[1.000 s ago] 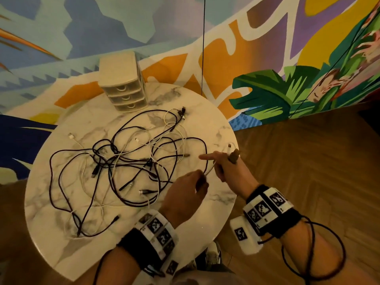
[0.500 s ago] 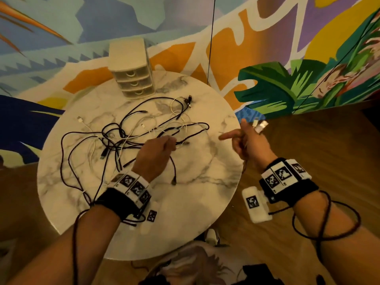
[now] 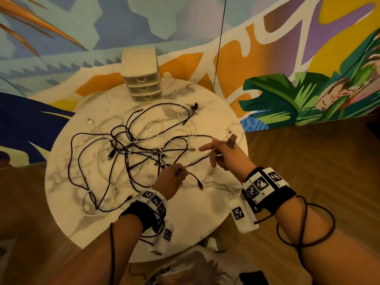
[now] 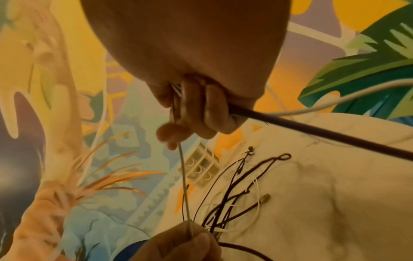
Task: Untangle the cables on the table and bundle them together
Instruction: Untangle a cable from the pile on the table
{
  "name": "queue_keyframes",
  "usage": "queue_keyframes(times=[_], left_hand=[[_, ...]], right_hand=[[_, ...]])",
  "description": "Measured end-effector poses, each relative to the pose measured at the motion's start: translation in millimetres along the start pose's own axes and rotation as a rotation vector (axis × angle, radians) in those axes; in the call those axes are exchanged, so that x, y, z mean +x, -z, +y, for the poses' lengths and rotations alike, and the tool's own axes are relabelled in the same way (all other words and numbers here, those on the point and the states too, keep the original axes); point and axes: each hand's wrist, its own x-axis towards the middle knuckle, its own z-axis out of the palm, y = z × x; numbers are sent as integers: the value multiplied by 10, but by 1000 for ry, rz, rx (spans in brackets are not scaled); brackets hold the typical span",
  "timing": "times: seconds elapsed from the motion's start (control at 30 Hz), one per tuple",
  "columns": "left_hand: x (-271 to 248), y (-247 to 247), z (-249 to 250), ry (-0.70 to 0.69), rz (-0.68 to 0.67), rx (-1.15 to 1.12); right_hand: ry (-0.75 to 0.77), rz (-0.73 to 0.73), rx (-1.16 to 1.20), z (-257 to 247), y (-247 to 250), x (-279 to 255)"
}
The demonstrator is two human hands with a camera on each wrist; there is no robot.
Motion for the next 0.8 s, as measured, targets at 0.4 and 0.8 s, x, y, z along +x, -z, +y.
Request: queue_keyframes(times=[0.4, 0.8], left_hand=[[400, 70, -137, -65, 137, 107], [160, -194, 48, -188, 37, 776]], right_hand=[[119, 114, 180, 3, 60, -122], [-352, 9, 198, 825, -180, -102]])
